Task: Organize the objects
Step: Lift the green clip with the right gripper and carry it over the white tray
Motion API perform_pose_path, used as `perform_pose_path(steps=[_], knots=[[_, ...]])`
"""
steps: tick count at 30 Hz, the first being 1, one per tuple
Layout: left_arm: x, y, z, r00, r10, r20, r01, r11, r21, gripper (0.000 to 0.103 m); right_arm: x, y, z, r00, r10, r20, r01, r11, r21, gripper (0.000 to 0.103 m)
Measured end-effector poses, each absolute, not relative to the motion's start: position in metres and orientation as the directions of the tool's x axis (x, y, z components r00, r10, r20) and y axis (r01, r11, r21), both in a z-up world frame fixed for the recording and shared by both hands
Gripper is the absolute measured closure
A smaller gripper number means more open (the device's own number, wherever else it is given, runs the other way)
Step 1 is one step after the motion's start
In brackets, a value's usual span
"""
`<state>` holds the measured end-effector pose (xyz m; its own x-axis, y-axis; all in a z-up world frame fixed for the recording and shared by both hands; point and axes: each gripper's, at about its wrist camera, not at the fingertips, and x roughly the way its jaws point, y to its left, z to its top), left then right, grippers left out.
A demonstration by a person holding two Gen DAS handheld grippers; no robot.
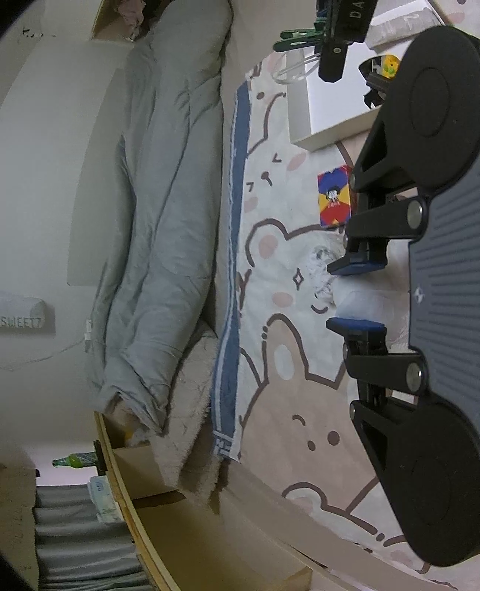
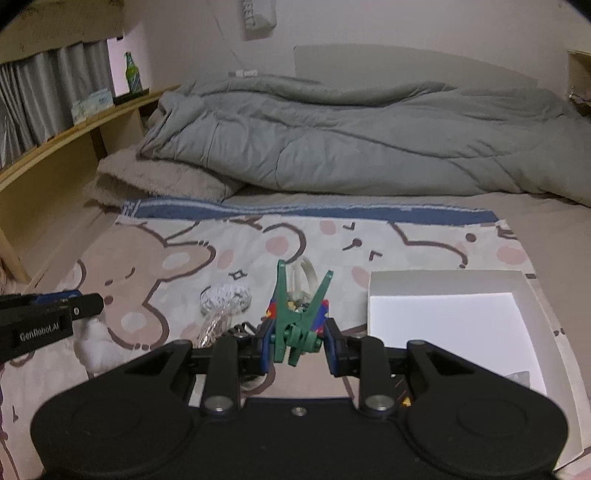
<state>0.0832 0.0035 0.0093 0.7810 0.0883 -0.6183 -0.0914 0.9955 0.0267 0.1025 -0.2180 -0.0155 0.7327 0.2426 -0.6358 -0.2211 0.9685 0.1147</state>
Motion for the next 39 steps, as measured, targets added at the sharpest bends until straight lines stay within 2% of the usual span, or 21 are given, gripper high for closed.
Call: perform_pose_path(steps=[7,22,39], knots=[[0.079,-0.009,0.015,0.797,0.061,-0.601,-0.070,0.998,0.009,0.077,0.095,-0.224,-0.006,0.759,0.237,-0.606,-0.197,0.971,0.132,0.075],[0.092,-0.044,0.009,0.790,0.021,-0.613,-0.021,1.000,0.007,0.077,0.099,-0.254,-0.010,0.772,0.175,-0.610,-0.150,0.984,0.092,0.075],[0.115,-0.124,-0.008,0.753,-0.164,-0.637,0.155,0.985,-0.070,0.077,0.104,-0.356,-0.021,0.776,0.007,-0.631,0.040,0.997,0.060,0.074]])
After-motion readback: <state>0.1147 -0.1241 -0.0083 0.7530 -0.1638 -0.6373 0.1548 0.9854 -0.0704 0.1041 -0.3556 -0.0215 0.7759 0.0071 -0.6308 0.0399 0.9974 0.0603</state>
